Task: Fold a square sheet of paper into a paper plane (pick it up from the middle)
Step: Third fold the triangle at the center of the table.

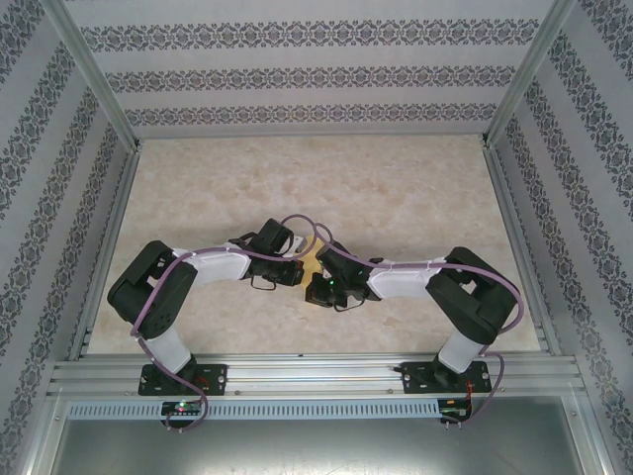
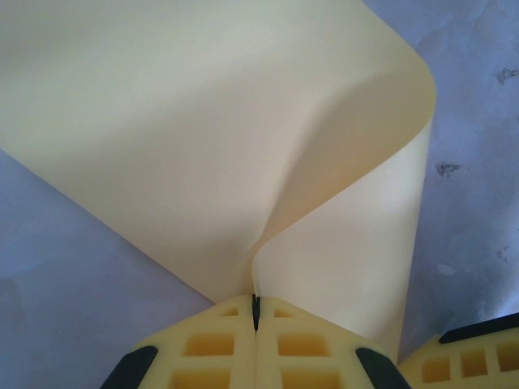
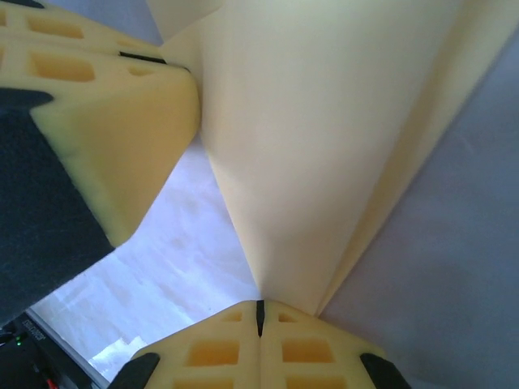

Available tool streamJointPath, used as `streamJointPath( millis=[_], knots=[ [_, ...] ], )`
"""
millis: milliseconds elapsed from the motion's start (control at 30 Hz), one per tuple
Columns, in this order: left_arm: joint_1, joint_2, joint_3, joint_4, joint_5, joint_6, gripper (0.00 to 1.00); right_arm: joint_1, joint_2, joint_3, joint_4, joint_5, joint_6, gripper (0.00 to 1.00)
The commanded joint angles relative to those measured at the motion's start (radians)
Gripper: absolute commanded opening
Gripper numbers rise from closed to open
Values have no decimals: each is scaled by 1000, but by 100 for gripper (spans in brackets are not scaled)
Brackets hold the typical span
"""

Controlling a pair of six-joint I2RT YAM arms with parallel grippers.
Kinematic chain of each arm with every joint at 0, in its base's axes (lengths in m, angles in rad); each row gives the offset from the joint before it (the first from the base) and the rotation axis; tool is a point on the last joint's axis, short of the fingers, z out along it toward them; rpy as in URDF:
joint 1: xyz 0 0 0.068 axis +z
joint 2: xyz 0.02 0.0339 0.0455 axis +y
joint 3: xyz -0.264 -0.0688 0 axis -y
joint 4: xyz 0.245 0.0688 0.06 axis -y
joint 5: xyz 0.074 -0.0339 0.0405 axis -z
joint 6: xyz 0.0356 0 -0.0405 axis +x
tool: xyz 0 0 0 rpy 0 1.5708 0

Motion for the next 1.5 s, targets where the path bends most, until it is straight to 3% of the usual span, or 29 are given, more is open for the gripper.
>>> streamJointPath(
  millis=[0, 333, 833, 1100, 1467],
  knots=[
    [0, 57, -2, -53, 20, 24, 0, -13, -75, 30, -53, 27, -41, 0],
    [0, 64, 5, -55, 27, 29, 0, -79, 3, 75, 30, -56, -52, 1],
    [0, 79, 17, -64, 36, 36, 0, -85, 36, -4, -123, 60, -103, 0],
    [0, 82, 18, -69, 33, 36, 0, -137, -73, 52, -3, -55, -143, 3],
    [-1, 92, 25, -72, 31, 36, 0, -222, 70, 63, 176, -179, -161, 2]
  ],
)
